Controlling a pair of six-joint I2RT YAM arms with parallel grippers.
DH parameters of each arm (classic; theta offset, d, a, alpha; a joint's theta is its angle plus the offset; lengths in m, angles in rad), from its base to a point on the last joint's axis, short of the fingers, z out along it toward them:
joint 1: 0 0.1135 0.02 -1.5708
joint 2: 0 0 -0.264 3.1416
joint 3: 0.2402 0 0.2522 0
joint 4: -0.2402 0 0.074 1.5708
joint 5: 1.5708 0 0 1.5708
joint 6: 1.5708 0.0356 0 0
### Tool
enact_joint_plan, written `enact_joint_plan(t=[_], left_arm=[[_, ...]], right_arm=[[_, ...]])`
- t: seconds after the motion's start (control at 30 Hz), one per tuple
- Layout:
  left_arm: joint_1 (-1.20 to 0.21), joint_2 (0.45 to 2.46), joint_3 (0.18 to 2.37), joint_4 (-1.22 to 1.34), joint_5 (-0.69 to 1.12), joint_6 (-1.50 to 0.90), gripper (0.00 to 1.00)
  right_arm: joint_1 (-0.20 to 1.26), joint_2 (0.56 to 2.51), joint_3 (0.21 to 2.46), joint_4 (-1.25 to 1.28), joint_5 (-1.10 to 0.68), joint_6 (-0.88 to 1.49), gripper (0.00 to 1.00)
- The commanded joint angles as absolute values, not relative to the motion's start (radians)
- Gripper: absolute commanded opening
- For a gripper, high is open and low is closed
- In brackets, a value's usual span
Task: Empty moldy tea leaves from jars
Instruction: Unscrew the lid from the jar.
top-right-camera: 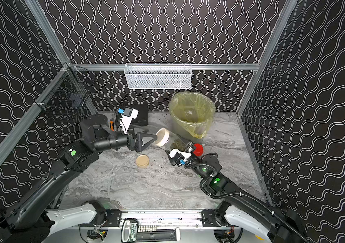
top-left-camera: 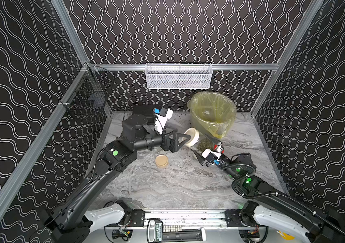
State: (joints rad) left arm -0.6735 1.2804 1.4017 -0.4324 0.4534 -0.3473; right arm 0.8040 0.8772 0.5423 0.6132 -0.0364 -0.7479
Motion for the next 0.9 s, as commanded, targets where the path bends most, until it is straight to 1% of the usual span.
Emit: enact_joint_plan(t=[0.0,0.17,0.33,0.57,0.67,0.87], left_arm=[[-0.675,1.284,1.396,-0.452,0.525,-0.076,0.99],[-0.674,1.294,1.394,-0.465,0.532,0.024,0.99],[-0.675,1.318,1.387,-0.426,0.652,0.038,0.99],[-0.673,1.352,1.385,-0.437,0.636,0.038,0.99],[-0.674,1.363,1.385,-0.449,0.647,0.037,0.91],[-0.673,1.371,1.379,-0.457,0.648,0.012,0.7]], right_arm=[[0.807,0.853,0.547,0.657,-0.084,-0.724,0.34],[0.808,0.827,0.567,0.589,-0.168,-0.688,0.34],[0.818,0.827,0.566,0.583,-0.189,-0.677,0.33],[0.822,0.838,0.574,0.58,-0.19,-0.675,0.33],[0.824,0.838,0.574,0.58,-0.186,-0.676,0.33],[0.823,0.844,0.577,0.58,-0.18,-0.68,0.33]])
